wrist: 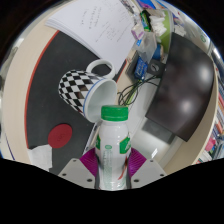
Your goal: Pour water
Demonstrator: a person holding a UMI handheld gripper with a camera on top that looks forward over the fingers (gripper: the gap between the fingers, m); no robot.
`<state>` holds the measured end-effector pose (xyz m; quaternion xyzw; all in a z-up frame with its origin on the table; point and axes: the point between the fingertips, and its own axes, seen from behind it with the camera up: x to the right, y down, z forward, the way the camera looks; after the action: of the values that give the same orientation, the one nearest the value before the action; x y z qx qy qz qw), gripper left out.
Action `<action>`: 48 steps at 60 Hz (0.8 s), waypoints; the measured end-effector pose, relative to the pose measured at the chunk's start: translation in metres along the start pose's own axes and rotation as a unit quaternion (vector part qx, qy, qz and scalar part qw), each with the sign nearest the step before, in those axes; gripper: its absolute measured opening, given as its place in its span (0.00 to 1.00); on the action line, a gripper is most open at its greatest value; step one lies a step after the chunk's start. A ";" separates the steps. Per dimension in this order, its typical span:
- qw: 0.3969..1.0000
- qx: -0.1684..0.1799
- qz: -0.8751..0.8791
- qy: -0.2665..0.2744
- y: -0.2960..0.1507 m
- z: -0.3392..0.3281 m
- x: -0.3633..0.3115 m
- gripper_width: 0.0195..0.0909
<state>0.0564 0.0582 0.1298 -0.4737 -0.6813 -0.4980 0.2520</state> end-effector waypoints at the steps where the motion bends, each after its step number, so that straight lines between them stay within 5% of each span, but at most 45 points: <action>1: 1.000 -0.001 -0.002 -0.001 0.002 0.001 0.000 0.22; 15: 0.995 0.012 0.101 -0.001 -0.001 -0.011 0.010 0.23; 23: 0.948 0.059 0.313 -0.027 0.000 -0.035 0.016 0.22; 32: 0.832 0.092 0.544 -0.052 0.014 -0.047 0.016 0.22; 41: 0.656 0.121 0.743 -0.055 0.031 -0.041 0.011 0.23; 48: 0.556 0.110 0.822 -0.046 0.042 -0.020 -0.006 0.22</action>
<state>0.0938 0.0395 0.1507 -0.8192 -0.0559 0.0267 0.5702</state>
